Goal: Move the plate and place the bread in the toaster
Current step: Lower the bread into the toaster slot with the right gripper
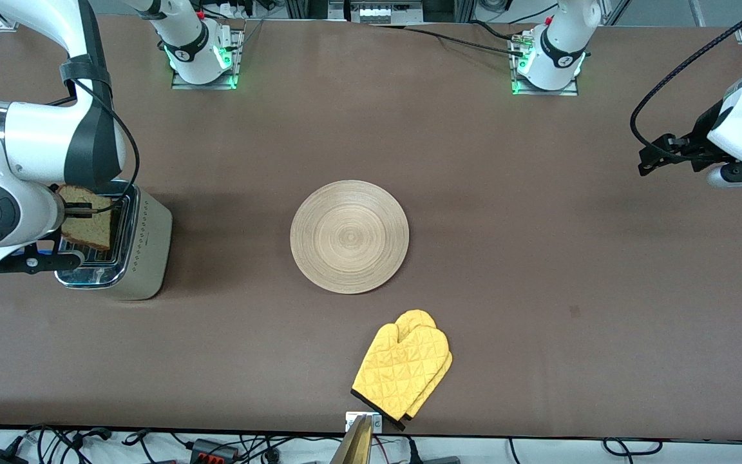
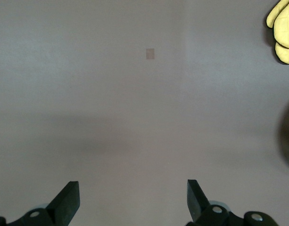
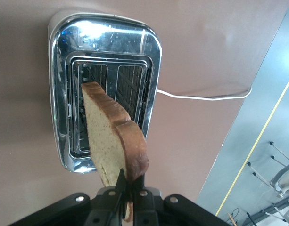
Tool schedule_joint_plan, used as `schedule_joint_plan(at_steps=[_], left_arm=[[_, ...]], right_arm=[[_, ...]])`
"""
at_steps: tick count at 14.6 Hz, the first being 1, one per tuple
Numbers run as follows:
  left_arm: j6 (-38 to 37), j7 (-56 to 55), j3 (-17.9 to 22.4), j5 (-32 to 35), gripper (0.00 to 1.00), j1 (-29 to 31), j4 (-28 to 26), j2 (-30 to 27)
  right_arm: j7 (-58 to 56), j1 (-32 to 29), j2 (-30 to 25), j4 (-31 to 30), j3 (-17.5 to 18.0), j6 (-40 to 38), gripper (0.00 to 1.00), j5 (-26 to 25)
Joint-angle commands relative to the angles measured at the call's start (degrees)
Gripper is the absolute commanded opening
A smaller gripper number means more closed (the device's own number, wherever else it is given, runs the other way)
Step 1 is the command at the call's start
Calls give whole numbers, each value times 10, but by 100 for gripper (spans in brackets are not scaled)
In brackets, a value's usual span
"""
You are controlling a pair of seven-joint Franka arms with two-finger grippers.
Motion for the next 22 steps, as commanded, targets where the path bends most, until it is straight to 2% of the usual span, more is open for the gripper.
schedule_joint_plan(at_steps=[1, 18, 22], left_arm=[[-8, -2, 2, -9, 100, -1, 6, 2], [-8, -2, 3, -9, 100, 0, 6, 2], [-9, -2, 4, -9, 100, 0, 6, 2]], right_arm=[[-2, 0, 0, -9, 0, 4, 0, -10], [12, -9, 16, -10, 1, 42, 0, 14], [21, -12, 28, -12, 1, 39, 0, 50]])
